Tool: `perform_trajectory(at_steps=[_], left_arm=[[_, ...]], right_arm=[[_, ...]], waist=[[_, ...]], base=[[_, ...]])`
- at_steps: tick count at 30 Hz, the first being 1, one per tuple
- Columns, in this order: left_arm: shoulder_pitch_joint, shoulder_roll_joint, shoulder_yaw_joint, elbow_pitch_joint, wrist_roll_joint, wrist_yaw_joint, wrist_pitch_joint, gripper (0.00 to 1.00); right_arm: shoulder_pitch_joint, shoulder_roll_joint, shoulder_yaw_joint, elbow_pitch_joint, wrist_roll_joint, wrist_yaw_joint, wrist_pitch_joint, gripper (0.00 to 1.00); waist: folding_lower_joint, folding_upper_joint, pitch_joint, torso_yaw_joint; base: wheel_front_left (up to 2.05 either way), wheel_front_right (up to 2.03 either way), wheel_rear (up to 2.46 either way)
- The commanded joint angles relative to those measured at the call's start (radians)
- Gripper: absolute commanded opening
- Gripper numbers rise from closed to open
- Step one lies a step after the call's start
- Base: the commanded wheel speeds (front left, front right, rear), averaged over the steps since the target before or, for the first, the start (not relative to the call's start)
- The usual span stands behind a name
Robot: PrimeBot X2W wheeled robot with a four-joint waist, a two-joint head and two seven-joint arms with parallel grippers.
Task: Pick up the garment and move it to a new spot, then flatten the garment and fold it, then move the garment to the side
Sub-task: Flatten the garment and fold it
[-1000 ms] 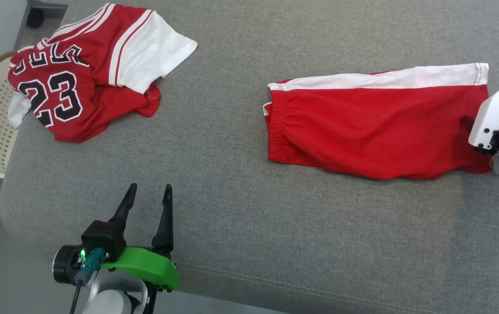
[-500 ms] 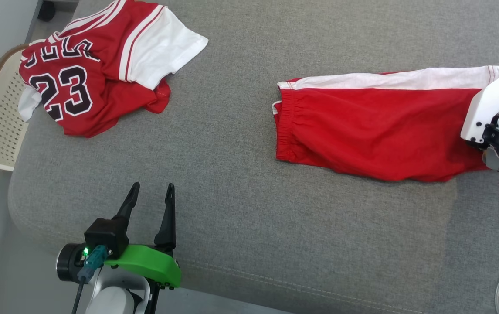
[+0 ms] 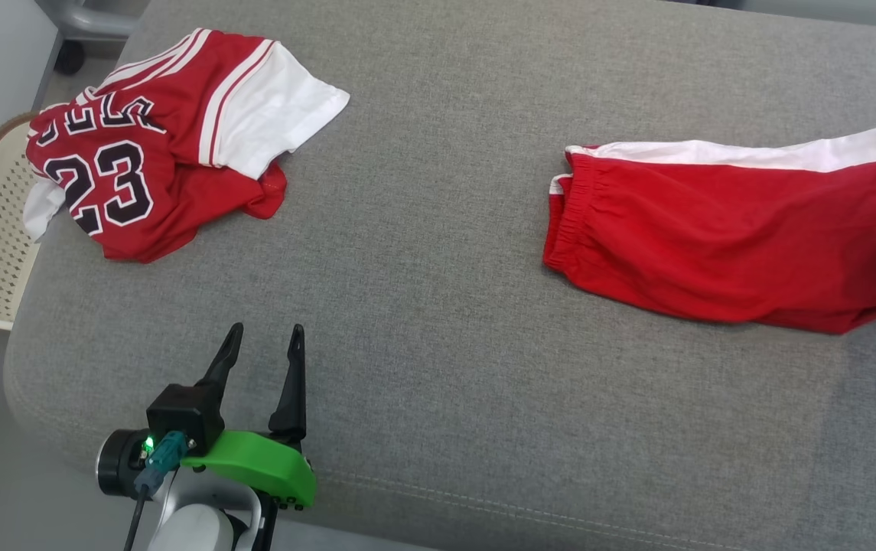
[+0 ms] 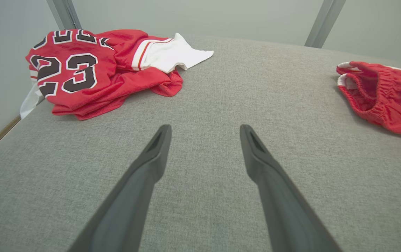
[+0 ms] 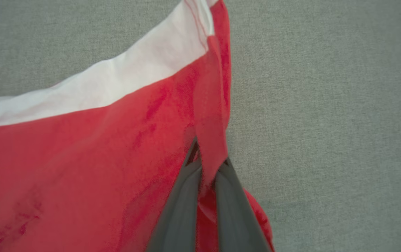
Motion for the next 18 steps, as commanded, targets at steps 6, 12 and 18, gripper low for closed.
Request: perform_trajectory(at_steps=[6,12,18], left_arm=[[0.016,0.015,-0.001,0.004,-0.013,0.007,0.006,1.0],[0.024,0.018,-0.003,0.004,-0.019,0.008,0.007,1.0],[0.038,0.02,-0.007,0.002,-0.026,0.008,0.01,1.0]], right_arm=[[-0.019,0.038,0.016,-0.033,-0.016,-0.002,0.028,0.0],[-0.007,0.091,0.103,-0.04,0.031,-0.002,0.05,0.0],[0.008,0.141,0.249,-0.05,0.103,-0.002,0.066,0.0]], waist=[[-0.0001,0.0,-0.044,-0.013],[-0.0001,0.0,-0.078,-0.011],[-0.0001,0.0,-0.104,0.002]], base=[[0.0,0.0,0.0],[0.0,0.0,0.0],[0.0,0.0,0.0]])
